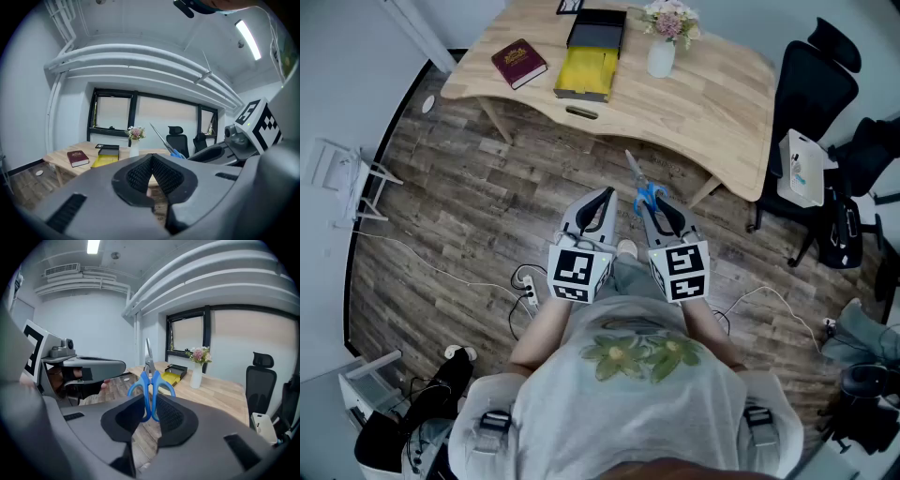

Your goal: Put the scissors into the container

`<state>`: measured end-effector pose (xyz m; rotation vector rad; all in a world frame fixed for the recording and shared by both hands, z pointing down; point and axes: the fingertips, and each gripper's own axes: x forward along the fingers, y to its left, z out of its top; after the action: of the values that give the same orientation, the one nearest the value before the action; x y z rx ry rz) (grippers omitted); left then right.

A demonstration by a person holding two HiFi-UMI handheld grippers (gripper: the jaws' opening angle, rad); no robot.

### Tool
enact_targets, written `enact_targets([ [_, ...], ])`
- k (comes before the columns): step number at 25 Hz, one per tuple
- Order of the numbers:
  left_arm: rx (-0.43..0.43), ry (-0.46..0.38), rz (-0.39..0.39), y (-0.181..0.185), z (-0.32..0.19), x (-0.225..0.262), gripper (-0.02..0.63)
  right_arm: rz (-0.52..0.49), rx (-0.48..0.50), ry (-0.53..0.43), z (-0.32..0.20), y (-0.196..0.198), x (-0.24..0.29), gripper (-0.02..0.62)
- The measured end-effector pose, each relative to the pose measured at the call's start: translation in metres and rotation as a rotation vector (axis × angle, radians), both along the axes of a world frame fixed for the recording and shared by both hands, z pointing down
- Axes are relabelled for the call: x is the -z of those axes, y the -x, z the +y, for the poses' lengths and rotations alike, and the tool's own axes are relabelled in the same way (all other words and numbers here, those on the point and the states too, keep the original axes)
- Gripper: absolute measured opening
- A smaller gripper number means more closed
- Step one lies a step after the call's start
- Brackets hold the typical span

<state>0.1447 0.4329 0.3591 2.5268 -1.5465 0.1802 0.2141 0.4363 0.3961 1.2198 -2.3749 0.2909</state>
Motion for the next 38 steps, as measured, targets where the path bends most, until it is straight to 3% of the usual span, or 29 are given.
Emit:
enact_targets([
  [10, 0.009, -0.014, -0.007, 0.002, -0.036, 0.002, 0.007, 0.048, 0.039, -0.08, -0.037, 0.007, 0.009, 0.08],
  [21, 0.059, -0.015, -0.018, -0.005, -0.092, -0.003, 0.008, 0.024, 0.109, -0.062, -0.096, 0.003, 0.004, 0.08],
  [38, 0.135, 0.033, -0.042, 0.003, -0.133, -0.015, 0.008, -0.004, 0.175, -0.012, -0.14, 0.014, -0.01, 0.08],
])
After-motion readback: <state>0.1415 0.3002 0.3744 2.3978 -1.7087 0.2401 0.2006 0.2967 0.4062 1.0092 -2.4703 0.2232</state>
